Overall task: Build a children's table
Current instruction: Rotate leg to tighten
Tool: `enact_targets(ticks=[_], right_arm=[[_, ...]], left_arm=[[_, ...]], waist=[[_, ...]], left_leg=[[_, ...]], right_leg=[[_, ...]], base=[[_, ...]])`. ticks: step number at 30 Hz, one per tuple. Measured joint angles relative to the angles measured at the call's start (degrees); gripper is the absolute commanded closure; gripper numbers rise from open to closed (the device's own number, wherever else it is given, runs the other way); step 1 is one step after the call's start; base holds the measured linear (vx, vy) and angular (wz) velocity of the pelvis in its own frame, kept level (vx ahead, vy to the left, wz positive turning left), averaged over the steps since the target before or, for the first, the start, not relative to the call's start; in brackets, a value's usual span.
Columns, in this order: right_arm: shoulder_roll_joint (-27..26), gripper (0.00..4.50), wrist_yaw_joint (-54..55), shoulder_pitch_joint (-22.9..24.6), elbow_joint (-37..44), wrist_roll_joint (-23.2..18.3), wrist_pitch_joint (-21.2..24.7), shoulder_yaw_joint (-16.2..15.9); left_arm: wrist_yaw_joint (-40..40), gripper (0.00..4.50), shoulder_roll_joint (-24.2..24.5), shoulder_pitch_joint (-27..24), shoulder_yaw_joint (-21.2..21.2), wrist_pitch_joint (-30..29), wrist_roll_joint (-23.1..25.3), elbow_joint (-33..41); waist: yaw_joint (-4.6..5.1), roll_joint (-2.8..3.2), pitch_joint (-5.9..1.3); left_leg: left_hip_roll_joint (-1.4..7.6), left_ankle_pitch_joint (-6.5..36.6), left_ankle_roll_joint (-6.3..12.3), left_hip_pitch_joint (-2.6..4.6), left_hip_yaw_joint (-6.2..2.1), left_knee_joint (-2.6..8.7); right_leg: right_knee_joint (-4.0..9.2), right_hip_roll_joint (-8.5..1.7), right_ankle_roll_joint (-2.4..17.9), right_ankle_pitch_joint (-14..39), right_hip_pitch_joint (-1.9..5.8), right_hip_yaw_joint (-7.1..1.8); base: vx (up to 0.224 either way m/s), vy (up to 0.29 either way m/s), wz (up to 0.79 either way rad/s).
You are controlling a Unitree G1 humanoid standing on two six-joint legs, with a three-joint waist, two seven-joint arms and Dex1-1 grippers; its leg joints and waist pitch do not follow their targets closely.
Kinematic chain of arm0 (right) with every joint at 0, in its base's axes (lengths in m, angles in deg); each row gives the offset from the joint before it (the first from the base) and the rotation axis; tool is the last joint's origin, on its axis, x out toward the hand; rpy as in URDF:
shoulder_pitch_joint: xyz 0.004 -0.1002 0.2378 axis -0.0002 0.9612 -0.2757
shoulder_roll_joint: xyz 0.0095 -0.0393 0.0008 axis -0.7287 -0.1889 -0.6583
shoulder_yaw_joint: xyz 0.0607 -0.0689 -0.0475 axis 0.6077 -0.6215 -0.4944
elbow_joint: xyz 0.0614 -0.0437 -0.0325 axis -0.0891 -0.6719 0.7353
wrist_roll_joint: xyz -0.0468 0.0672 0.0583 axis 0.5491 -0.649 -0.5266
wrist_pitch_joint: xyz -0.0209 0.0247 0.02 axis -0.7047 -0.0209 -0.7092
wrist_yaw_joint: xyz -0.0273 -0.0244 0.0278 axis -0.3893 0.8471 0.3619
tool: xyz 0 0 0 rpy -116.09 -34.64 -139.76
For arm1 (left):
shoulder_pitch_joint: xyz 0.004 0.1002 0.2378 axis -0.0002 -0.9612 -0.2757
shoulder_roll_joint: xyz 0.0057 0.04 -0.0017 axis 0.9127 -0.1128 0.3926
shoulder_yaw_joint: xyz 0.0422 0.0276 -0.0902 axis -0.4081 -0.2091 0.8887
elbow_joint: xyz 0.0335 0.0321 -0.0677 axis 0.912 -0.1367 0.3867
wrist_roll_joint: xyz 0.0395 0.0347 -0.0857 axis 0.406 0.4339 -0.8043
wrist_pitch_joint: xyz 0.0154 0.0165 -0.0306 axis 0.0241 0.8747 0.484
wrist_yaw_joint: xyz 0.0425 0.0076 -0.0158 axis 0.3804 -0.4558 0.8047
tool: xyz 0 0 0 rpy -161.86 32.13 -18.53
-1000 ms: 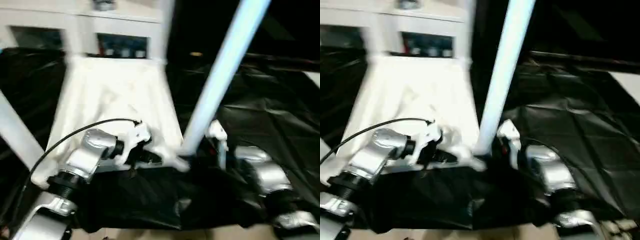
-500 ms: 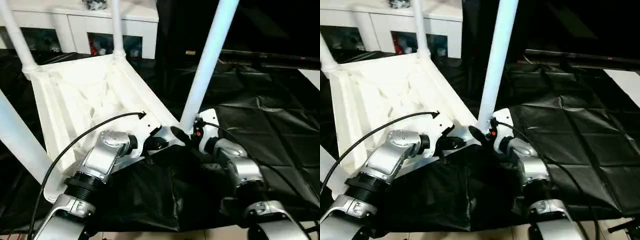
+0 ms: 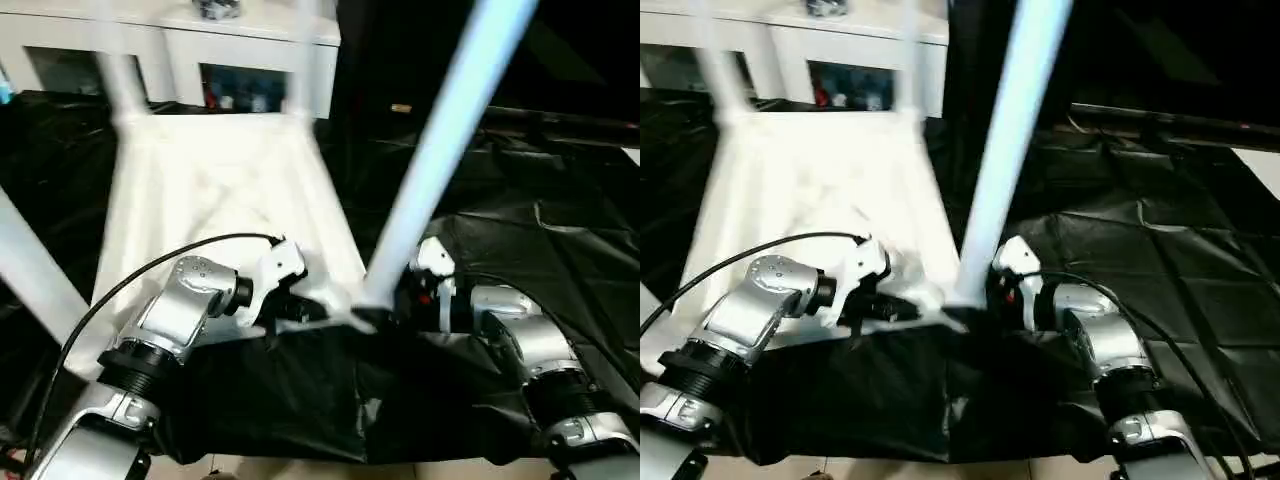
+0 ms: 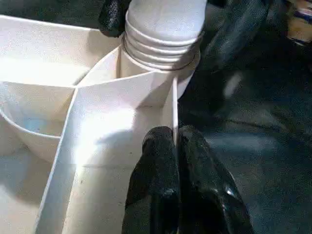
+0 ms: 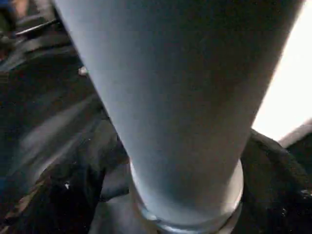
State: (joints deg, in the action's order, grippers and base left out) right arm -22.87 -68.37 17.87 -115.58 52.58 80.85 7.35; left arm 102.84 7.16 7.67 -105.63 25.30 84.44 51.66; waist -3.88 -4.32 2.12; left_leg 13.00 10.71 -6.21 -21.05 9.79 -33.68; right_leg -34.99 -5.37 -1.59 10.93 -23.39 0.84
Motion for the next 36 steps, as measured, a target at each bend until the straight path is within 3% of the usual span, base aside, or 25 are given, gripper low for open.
enact_targets(ticks=[1, 4, 10, 15, 19, 24, 28, 30, 36], right_arm=[[0.22, 0.87, -0.84, 0.36, 0.48, -0.37, 0.41, -0.07], [0.25, 0.95, -1.33, 0.44, 0.66, -0.62, 1.67, 0.04], [-0.31, 1.57, -1.12, 0.50, 0.99, -0.62, 2.79, 0.25], [-0.76, 1.77, 0.31, 0.94, 1.40, -0.56, 2.81, 0.78], [-4.98, 1.81, 11.15, -0.30, -3.07, -0.07, 1.23, 5.03], [-9.87, 1.83, 24.21, -3.10, -7.33, 1.00, -0.03, 7.40], [-14.08, 1.83, 34.01, -5.76, -9.90, 1.97, 0.02, 9.00], [-14.42, 1.27, 34.27, -5.74, -9.93, 2.18, -0.54, 9.10], [-13.63, 0.70, 31.13, -5.62, -9.76, 2.75, -1.15, 8.58]], left_arm=[[0.71, 4.50, 0.31, 0.06, -0.30, 0.46, -0.10, -0.10], [1.41, 4.50, 0.37, 0.20, -0.74, 1.09, -0.25, -0.51], [2.05, 4.50, 0.36, 0.20, -0.78, 1.42, -0.33, -0.84], [1.13, 4.50, 0.08, 0.21, -0.62, 1.46, -0.29, -1.03], [-7.38, 4.50, -2.98, 0.47, 0.91, 0.55, 1.54, -1.69], [-16.19, 4.50, -6.13, 0.28, 2.76, -3.86, 2.50, -0.57], [-21.91, 4.50, -8.26, -0.25, 3.72, -6.72, 3.48, 1.22], [-22.45, 4.50, -8.34, -0.82, 3.84, -7.27, 3.62, 2.43], [-21.67, 4.50, -8.02, -1.12, 3.64, -7.37, 3.61, 3.43]], waist=[[0.02, 0.00, 0.00], [0.14, 0.00, 0.00], [0.16, 0.00, 0.00], [0.18, 0.00, 0.00], [1.04, 0.08, 0.01], [2.21, 0.45, 0.00], [2.94, 0.48, 0.00], [2.90, 0.48, 0.00], [2.72, 0.48, 0.00]], left_leg=[[0.00, 0.00, 0.00, 0.00, 0.00, 0.00], [0.00, -0.01, 0.00, 0.01, 0.00, -0.01], [0.00, -0.01, -0.01, 0.02, 0.00, 0.00], [0.00, -0.01, -0.01, 0.05, 0.00, 0.00], [-0.02, -0.02, -0.03, 0.08, 0.00, -0.02], [0.00, -0.06, -0.11, 0.06, -0.02, 0.10], [0.02, -0.07, -0.14, 0.06, -0.07, 0.20], [0.02, -0.07, -0.14, 0.03, -0.07, 0.21], [0.00, -0.06, -0.11, 0.03, -0.05, 0.18]], right_leg=[[-0.01, 0.00, 0.00, 0.00, 0.00, 0.00], [-0.04, 0.00, 0.00, 0.00, 0.00, 0.00], [-0.05, -0.01, 0.00, 0.00, 0.01, 0.00], [-0.07, -0.01, 0.01, -0.01, 0.02, -0.01], [-0.09, 0.00, 0.27, -0.19, 0.03, -0.06], [-0.15, 0.08, 0.23, -0.23, 0.01, -0.07], [-0.09, 0.16, 0.16, -0.25, -0.07, -0.05], [-0.01, 0.16, 0.11, -0.22, -0.07, -0.04], [0.04, 0.13, 0.11, -0.21, -0.26, -0.04]], base=[[0.000, 0.000, 0.00], [0.000, 0.000, 0.00], [0.000, 0.000, 0.00], [0.000, 0.000, 0.00], [0.000, 0.000, 0.00], [0.000, 0.000, 0.00], [0.000, 0.000, 0.00], [0.000, 0.000, 0.00], [0.000, 0.000, 0.00]])
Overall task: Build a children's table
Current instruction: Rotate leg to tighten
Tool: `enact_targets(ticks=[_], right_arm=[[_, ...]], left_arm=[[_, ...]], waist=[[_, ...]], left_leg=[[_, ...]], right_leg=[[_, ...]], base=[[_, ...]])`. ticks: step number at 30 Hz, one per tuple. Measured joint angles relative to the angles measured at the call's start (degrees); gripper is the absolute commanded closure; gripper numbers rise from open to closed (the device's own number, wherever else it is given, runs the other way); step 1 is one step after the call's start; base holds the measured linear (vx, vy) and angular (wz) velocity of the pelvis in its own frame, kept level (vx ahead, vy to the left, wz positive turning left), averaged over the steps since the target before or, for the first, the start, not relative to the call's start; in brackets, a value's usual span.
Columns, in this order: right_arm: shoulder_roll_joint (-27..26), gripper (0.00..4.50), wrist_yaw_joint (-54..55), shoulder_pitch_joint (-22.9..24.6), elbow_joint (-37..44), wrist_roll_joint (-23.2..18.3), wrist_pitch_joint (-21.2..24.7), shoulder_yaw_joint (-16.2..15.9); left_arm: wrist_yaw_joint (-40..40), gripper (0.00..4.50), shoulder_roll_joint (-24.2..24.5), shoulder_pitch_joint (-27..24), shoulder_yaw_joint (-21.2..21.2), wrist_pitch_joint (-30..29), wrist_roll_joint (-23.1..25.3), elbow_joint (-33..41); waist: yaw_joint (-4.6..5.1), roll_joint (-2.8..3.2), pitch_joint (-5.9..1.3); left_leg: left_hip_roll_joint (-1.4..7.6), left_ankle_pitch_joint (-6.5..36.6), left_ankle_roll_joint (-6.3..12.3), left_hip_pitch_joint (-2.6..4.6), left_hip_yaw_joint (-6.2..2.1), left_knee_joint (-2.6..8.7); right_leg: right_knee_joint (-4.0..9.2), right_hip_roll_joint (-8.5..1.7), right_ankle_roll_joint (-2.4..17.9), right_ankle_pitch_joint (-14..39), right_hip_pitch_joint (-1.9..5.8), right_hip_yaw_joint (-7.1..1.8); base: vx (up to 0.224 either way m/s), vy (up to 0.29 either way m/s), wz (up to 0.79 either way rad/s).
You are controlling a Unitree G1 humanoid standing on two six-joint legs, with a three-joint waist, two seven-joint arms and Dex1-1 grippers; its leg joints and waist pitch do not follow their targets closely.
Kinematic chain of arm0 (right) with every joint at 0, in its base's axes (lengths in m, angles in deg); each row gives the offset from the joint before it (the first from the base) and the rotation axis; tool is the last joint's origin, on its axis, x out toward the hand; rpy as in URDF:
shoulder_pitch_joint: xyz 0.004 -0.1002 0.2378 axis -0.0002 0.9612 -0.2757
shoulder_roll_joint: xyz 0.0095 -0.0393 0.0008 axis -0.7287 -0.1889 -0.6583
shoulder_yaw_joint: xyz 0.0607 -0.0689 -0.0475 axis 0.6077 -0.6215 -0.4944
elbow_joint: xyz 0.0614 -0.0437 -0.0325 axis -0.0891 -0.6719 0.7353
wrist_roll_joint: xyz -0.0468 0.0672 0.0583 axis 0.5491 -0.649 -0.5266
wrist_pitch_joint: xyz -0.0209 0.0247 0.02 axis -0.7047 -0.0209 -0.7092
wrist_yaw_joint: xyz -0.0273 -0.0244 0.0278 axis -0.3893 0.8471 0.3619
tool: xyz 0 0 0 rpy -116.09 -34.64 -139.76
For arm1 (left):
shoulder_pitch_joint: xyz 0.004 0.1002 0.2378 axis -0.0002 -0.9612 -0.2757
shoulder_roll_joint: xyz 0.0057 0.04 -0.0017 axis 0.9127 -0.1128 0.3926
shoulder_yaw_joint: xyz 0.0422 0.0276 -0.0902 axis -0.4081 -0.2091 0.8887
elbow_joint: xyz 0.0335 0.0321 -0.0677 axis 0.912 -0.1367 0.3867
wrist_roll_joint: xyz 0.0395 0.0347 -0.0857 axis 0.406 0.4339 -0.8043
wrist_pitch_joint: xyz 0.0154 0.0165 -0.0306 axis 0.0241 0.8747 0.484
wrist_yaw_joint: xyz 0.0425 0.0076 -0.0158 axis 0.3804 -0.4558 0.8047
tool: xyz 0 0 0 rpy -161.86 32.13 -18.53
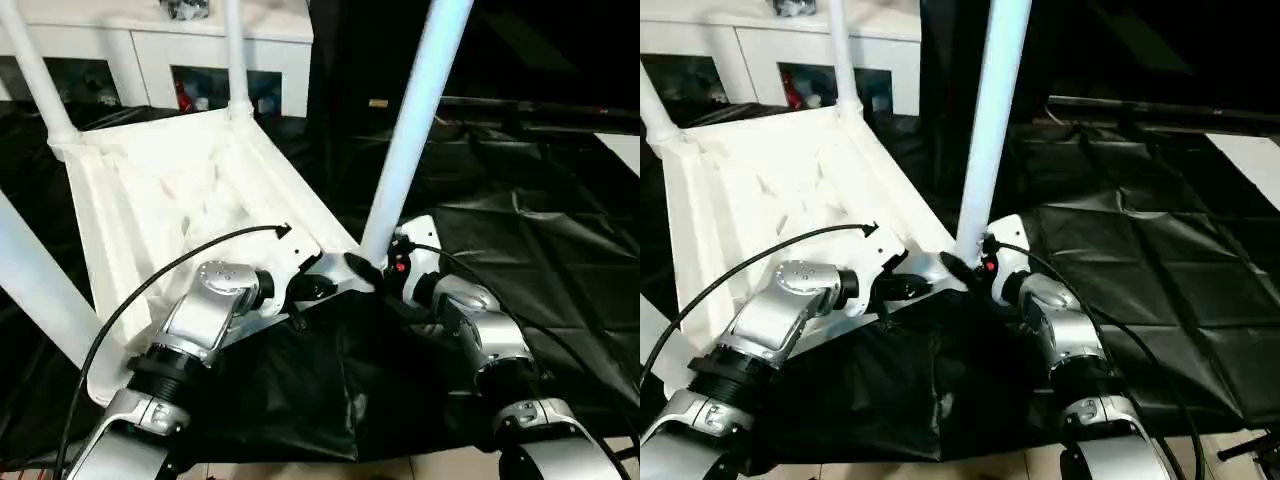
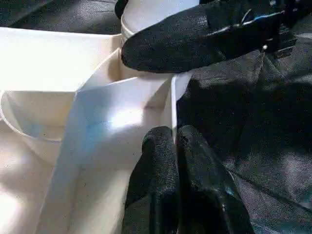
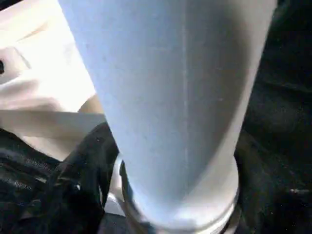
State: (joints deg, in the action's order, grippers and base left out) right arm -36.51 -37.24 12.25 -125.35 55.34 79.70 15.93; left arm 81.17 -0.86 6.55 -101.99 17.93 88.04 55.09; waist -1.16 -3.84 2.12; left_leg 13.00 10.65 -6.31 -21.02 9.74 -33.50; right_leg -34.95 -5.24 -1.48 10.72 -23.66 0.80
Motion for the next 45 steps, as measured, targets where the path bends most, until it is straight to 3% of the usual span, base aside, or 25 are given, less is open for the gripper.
enact_targets(ticks=[6, 15, 19, 26, 32, 36, 41, 44, 45], right_arm=[[5.51, 0.70, -12.82, 1.85, 2.74, -0.30, -0.21, -3.66], [13.04, 0.70, -30.15, 4.69, 9.87, -2.73, 4.18, -8.36], [13.77, 0.84, -32.49, 5.02, 10.29, -3.02, 5.22, -8.60], [13.86, 1.58, -32.79, 6.05, 12.11, -3.20, 6.36, -8.56], [10.77, 1.72, -26.43, 6.19, 10.72, -3.10, 5.97, -6.10], [6.37, 1.75, -15.30, 3.65, 5.49, -2.67, 4.90, -2.95], [1.03, 1.76, -0.82, -0.59, -0.54, -1.91, 3.51, 0.66], [-0.55, 1.76, 3.68, -2.07, -2.65, -1.00, 1.51, 1.11], [-0.83, 1.20, 3.99, -2.37, -3.30, -0.73, 0.84, 1.10]], left_arm=[[7.70, 4.50, 3.28, -0.41, -1.20, 3.80, -1.33, -0.44], [20.58, 4.50, 6.90, 0.96, -3.27, 10.17, -3.26, -4.67], [22.87, 4.50, 7.16, 1.90, -3.91, 11.59, -3.43, -6.70], [24.53, 4.50, 7.68, 2.01, -4.13, 12.97, -3.48, -7.19], [20.94, 4.50, 7.23, 1.95, -3.31, 12.02, -3.34, -7.36], [13.24, 4.50, 4.70, 1.99, -1.54, 9.14, -1.91, -7.20], [2.17, 4.50, 0.08, 2.08, 0.15, 3.84, -0.04, -5.58], [-1.32, 4.50, -1.33, 1.72, 0.33, 1.67, 0.49, -3.90], [-1.75, 4.50, -1.34, 1.43, 0.44, 1.23, 0.53, -3.20]], waist=[[-1.05, 0.05, 0.04], [-2.52, 0.12, 0.10], [-2.61, 0.12, 0.10], [-2.74, 0.14, 0.10], [-2.09, 0.09, 0.10], [-0.60, 0.00, 0.07], [-0.05, -0.05, 0.05], [-0.14, -0.02, 0.03], [-0.17, -0.01, 0.03]], left_leg=[[0.01, 0.00, 0.00, 0.00, 0.00, -0.01], [-0.02, -0.01, 0.01, -0.03, 0.06, -0.08], [-0.01, -0.01, 0.01, -0.03, 0.06, -0.10], [-0.01, -0.02, 0.01, -0.03, 0.05, -0.08], [0.00, -0.02, 0.01, 0.03, 0.05, -0.10], [-0.01, -0.02, -0.01, 0.03, 0.04, -0.07], [-0.01, -0.02, -0.02, 0.06, 0.02, -0.03], [-0.01, -0.03, -0.03, -0.02, 0.02, -0.02], [-0.01, -0.03, -0.02, -0.03, 0.02, -0.01]], right_leg=[[-0.03, -0.03, 0.00, 0.00, 0.01, 0.03], [-0.09, -0.11, 0.02, -0.02, 0.12, -0.02], [-0.10, -0.13, 0.03, -0.03, 0.18, -0.01], [-0.10, -0.12, 0.02, -0.03, 0.18, 0.00], [-0.13, -0.11, 0.04, -0.13, 0.21, -0.01], [-0.15, -0.10, 0.04, -0.20, 0.25, -0.03], [-0.13, -0.07, 0.01, -0.24, 0.15, -0.02], [-0.10, -0.06, -0.05, -0.20, 0.07, -0.01], [-0.06, -0.04, -0.08, -0.18, 0.03, -0.02]], base=[[0.000, 0.000, 0.00], [0.000, 0.000, 0.00], [0.000, 0.000, 0.00], [0.000, 0.000, 0.00], [0.000, 0.000, 0.00], [0.000, 0.000, 0.00], [0.000, 0.000, 0.00], [0.000, 0.000, 0.00], [0.000, 0.000, 0.00]])
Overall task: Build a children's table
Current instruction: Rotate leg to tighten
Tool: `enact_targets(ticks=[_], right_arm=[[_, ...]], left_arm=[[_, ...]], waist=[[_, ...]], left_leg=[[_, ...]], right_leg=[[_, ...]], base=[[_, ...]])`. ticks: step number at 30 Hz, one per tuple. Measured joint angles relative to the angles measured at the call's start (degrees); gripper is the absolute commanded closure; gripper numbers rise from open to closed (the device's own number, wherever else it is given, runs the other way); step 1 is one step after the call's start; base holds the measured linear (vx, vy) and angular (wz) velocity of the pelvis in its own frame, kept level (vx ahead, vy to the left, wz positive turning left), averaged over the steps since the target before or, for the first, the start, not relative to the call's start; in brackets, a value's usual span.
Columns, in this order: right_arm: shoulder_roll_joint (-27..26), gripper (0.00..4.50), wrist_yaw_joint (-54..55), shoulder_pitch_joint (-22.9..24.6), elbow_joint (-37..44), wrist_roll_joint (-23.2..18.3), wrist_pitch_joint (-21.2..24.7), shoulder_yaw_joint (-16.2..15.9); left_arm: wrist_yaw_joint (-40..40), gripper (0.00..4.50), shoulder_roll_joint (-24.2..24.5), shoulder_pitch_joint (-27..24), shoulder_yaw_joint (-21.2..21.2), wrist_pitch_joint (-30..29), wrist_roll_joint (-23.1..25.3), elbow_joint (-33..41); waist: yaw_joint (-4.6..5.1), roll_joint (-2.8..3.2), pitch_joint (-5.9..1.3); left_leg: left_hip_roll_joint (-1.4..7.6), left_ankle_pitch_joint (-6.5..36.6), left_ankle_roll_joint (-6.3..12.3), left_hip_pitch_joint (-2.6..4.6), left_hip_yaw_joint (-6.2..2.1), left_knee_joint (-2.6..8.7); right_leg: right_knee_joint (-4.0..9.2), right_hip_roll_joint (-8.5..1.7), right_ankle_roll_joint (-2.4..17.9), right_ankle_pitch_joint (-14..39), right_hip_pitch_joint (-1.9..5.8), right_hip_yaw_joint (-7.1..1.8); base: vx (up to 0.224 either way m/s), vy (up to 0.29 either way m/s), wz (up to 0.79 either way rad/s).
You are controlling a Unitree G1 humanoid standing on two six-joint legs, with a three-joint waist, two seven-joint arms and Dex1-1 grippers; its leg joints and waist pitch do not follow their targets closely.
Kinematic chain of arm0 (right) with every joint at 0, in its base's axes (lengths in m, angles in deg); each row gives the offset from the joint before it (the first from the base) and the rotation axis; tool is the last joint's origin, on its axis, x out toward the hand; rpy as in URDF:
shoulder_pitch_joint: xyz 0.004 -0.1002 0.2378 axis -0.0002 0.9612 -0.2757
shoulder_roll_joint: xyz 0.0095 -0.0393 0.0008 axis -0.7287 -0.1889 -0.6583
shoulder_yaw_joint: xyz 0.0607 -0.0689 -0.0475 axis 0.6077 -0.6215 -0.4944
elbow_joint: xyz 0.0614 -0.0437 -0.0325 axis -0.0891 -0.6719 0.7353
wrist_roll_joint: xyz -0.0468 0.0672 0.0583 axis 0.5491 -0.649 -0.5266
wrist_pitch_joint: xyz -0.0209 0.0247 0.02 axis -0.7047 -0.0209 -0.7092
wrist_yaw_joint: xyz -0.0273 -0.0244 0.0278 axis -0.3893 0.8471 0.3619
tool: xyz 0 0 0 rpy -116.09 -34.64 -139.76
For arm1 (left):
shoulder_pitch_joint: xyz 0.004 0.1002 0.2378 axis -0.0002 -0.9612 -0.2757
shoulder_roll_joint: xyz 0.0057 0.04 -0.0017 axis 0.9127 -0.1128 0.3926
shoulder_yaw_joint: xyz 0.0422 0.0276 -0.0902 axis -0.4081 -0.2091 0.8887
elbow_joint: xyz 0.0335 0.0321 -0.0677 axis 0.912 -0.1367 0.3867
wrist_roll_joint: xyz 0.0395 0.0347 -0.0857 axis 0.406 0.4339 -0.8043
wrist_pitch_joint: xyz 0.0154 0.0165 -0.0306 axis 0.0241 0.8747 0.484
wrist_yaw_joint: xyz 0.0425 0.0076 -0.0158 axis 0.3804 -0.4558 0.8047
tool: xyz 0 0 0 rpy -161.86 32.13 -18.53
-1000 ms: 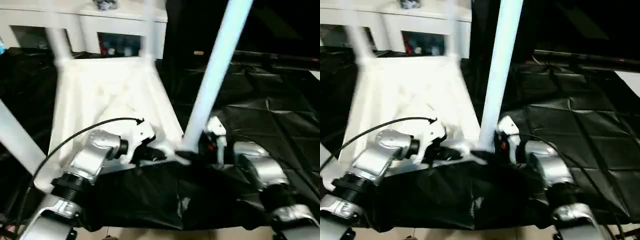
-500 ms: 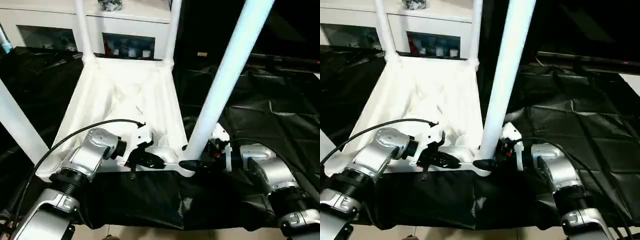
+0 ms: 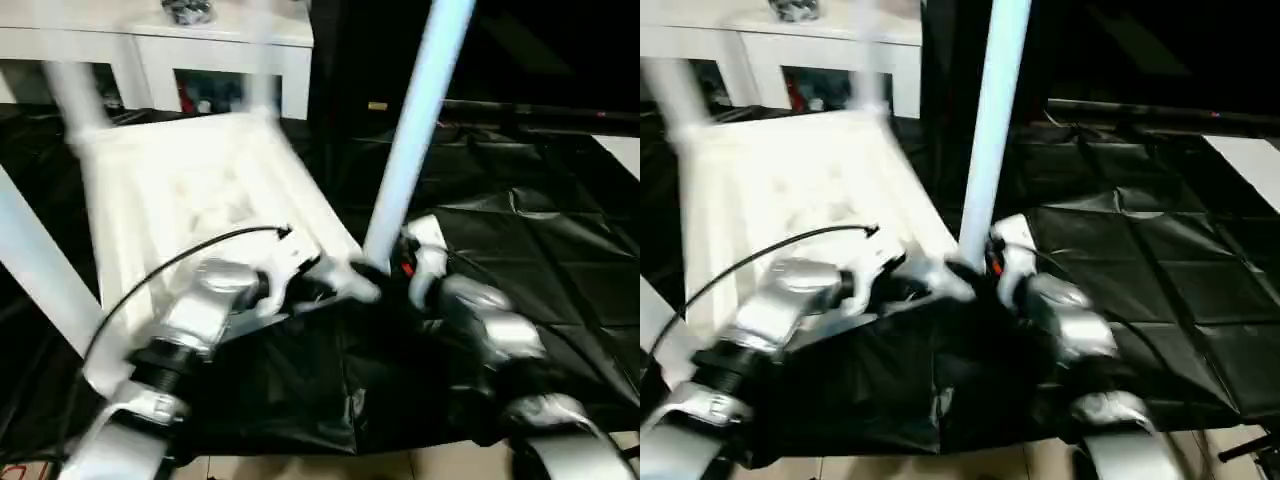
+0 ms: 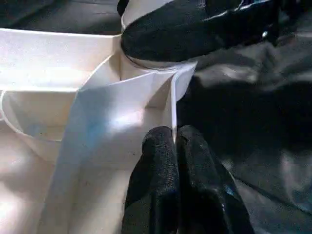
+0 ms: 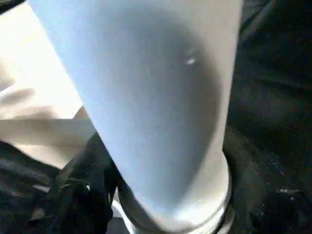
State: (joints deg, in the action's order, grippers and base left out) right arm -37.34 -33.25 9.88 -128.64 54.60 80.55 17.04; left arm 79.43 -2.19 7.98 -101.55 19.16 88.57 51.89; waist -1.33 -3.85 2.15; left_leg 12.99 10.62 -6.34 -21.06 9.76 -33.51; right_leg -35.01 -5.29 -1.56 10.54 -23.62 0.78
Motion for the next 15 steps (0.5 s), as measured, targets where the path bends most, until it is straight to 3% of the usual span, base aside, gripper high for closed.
enact_targets(ticks=[8, 15], right_arm=[[1.00, 0.51, -4.25, 0.16, -0.01, 0.77, -1.12, -0.71], [8.97, 0.51, -21.43, 5.28, 7.15, -0.21, -0.66, -5.19]], left_arm=[[1.18, 4.50, 0.24, -0.34, -0.21, -0.70, -0.01, 1.63], [11.70, 4.50, 4.98, -0.39, -1.46, 2.74, -2.40, 0.60]], waist=[[-0.49, 0.04, 0.03], [-1.46, 0.03, 0.11]], left_leg=[[0.01, -0.15, 0.32, -0.06, 0.04, -0.01], [0.00, -0.04, 0.13, -0.11, 0.04, -0.06]], right_leg=[[0.05, 0.01, 0.01, 0.06, -0.29, 0.01], [0.03, -0.04, 0.02, 0.05, -0.23, 0.03]], base=[[0.000, 0.000, 0.00], [0.000, 0.000, 0.00]])
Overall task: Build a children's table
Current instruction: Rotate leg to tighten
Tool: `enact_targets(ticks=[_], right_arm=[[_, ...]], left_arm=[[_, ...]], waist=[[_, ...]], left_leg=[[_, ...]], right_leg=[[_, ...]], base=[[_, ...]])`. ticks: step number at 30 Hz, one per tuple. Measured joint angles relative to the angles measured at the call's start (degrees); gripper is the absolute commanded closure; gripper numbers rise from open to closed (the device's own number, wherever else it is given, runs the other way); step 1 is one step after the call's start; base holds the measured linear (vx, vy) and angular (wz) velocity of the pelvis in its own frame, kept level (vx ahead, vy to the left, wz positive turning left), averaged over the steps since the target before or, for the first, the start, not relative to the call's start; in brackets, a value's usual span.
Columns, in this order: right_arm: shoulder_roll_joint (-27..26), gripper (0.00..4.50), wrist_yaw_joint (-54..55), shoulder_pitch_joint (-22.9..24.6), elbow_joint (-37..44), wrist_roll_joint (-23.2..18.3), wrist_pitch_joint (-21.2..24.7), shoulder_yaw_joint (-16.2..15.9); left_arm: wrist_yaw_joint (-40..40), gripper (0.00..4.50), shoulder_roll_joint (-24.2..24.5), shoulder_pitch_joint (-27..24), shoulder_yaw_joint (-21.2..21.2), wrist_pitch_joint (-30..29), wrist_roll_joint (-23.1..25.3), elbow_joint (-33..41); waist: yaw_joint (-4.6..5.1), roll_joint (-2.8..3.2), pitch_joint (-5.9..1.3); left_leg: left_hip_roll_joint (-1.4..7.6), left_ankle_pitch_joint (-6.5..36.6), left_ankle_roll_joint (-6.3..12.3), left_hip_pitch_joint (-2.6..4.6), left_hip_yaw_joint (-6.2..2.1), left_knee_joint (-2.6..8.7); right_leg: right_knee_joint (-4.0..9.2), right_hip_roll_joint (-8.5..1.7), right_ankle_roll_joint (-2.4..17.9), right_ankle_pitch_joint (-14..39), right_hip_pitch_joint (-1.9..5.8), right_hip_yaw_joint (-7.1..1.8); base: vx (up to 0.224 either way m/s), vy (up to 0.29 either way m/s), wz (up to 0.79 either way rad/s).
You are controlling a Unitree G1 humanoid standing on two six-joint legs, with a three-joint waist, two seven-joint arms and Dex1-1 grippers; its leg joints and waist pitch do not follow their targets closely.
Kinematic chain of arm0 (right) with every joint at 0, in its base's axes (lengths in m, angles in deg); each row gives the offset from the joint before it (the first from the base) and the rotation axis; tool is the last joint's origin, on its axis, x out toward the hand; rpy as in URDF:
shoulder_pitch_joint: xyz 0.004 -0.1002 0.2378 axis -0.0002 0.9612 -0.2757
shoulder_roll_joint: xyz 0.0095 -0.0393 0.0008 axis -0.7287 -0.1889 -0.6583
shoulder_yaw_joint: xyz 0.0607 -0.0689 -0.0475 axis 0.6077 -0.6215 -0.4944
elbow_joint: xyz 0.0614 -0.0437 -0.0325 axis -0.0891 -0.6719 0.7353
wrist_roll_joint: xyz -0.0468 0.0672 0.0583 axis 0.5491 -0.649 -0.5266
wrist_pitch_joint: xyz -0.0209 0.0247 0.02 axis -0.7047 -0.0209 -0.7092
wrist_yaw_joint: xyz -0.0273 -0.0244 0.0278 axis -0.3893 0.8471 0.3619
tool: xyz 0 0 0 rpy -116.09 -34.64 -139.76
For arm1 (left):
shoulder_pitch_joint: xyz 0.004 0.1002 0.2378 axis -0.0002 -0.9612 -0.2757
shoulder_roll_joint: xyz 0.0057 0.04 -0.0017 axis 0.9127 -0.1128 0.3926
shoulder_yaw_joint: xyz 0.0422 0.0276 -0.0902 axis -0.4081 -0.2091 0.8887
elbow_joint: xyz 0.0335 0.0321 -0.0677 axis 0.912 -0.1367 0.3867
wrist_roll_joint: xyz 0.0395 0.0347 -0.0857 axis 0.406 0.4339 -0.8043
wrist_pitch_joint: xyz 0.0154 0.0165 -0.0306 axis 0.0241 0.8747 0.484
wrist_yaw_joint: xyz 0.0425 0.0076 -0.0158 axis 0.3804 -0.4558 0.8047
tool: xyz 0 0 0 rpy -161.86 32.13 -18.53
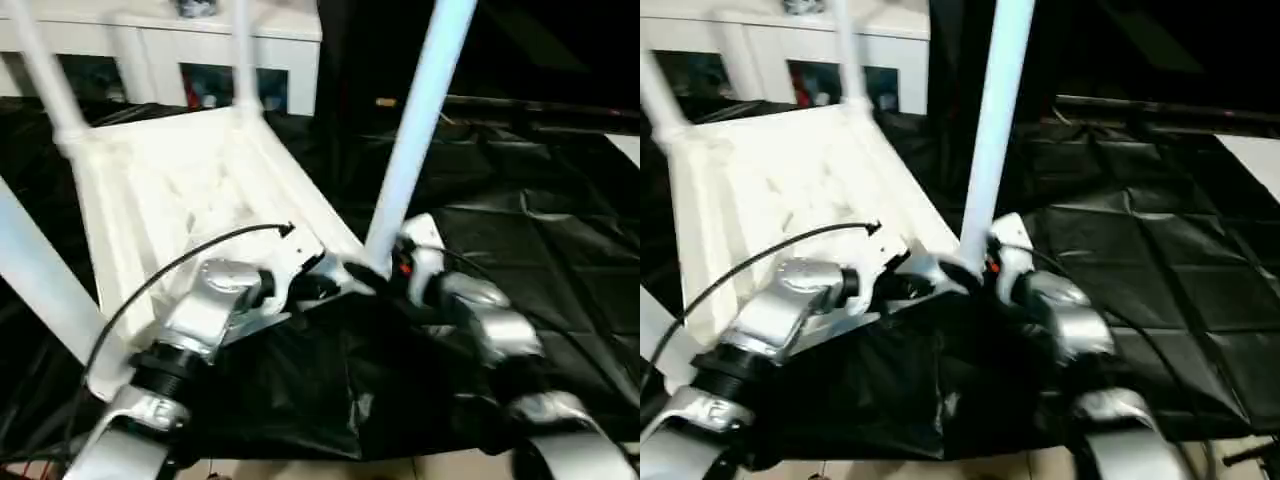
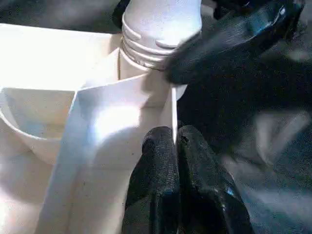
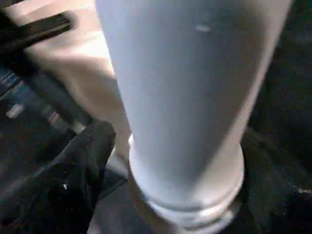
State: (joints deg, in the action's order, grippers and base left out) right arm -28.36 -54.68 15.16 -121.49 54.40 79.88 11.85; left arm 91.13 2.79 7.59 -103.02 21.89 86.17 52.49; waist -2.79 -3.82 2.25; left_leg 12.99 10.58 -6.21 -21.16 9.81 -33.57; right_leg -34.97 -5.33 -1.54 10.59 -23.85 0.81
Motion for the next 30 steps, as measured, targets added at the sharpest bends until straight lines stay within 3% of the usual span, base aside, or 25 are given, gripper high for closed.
enact_targets(ticks=[4, 8, 20, 24, 30], right_arm=[[3.17, 0.51, -9.20, 1.55, 3.49, -1.16, 1.27, -2.29], [4.69, 0.90, -13.10, 2.10, 6.24, -1.89, 3.22, -3.97], [5.14, 1.73, -13.28, 3.32, 8.32, -2.20, 5.94, -3.72], [2.03, 1.83, -7.62, 3.10, 6.02, -2.08, 4.75, -1.40], [-4.80, 1.85, 9.29, -1.69, -2.45, -0.69, 1.51, 2.61]], left_arm=[[7.27, 4.50, 2.24, 0.05, -1.24, 3.38, -0.92, -1.28], [11.30, 4.50, 3.34, 0.59, -2.16, 6.12, -1.60, -2.95], [14.08, 4.50, 3.39, 2.05, -2.66, 8.46, -1.62, -6.35], [10.52, 4.50, 2.98, 2.06, -1.88, 8.02, -1.31, -6.57], [-1.59, 4.50, -0.54, 1.19, 0.85, 2.75, 0.67, -3.83]], waist=[[-0.70, -0.03, 0.00], [-0.80, 0.01, 0.01], [-0.93, 0.06, 0.00], [-0.48, 0.05, 0.00], [1.60, 0.05, 0.00]], left_leg=[[0.00, -0.03, 0.05, 0.01, 0.01, -0.02], [-0.02, -0.04, 0.05, 0.03, 0.04, -0.01], [-0.02, -0.05, 0.05, 0.03, 0.03, -0.01], [-0.01, -0.06, 0.04, 0.09, 0.03, 0.00], [0.00, -0.08, -0.02, 0.06, -0.01, 0.03]], right_leg=[[-0.03, -0.03, 0.01, -0.01, 0.07, -0.02], [-0.05, -0.04, 0.03, -0.02, 0.13, -0.04], [-0.09, -0.07, 0.04, -0.06, 0.19, -0.04], [-0.11, -0.05, 0.11, -0.15, 0.19, -0.04], [-0.11, 0.03, 0.16, -0.27, 0.09, -0.05]], base=[[0.000, 0.000, 0.00], [0.000, 0.000, 0.00], [0.000, 0.000, 0.00], [0.000, 0.000, 0.00], [0.000, 0.000, 0.00]])
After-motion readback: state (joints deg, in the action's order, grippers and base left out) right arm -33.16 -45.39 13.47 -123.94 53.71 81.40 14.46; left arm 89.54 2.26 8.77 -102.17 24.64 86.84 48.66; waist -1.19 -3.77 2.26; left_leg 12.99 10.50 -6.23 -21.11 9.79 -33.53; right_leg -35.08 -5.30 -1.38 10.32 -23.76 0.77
